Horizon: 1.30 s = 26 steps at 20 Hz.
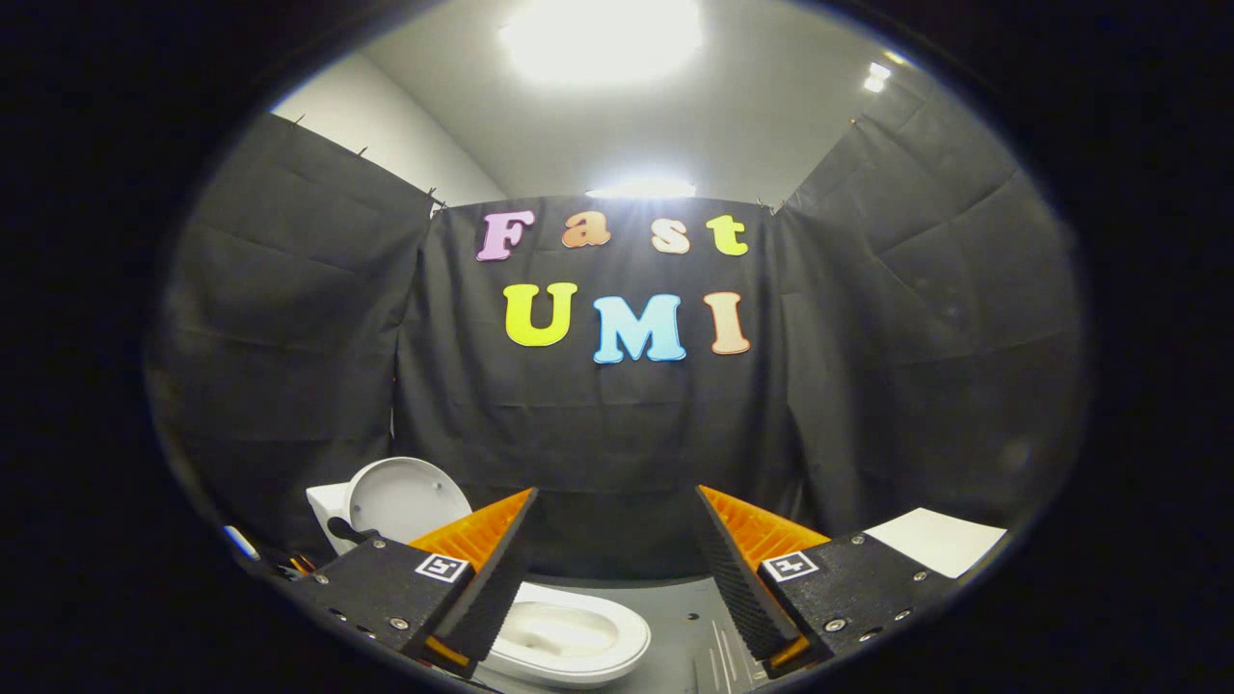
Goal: Open the toilet lid.
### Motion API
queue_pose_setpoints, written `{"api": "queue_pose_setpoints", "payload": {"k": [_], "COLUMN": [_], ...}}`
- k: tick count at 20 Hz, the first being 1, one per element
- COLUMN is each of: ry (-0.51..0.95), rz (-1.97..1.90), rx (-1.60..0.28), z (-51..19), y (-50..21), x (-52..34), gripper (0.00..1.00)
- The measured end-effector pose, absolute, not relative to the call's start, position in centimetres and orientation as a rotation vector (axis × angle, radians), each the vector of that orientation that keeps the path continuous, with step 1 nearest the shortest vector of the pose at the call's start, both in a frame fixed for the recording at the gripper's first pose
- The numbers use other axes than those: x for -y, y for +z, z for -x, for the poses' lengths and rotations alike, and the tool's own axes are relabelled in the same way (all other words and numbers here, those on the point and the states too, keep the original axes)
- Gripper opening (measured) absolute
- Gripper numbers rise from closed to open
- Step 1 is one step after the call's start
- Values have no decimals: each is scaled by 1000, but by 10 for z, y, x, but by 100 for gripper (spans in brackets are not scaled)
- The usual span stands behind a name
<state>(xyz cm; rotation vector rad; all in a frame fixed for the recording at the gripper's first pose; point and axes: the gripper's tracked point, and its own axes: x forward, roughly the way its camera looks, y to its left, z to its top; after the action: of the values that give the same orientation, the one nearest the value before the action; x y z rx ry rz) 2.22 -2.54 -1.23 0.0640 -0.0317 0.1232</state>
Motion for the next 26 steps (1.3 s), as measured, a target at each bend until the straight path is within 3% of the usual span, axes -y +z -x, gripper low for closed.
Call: {"api": "queue_pose_setpoints", "payload": {"k": [5,26], "ry": [72,126], "rz": [2,45], "rx": [34,7], "z": [-8,-14], "y": [-6,-16], "x": [36,-5], "gripper": [95,95]}}
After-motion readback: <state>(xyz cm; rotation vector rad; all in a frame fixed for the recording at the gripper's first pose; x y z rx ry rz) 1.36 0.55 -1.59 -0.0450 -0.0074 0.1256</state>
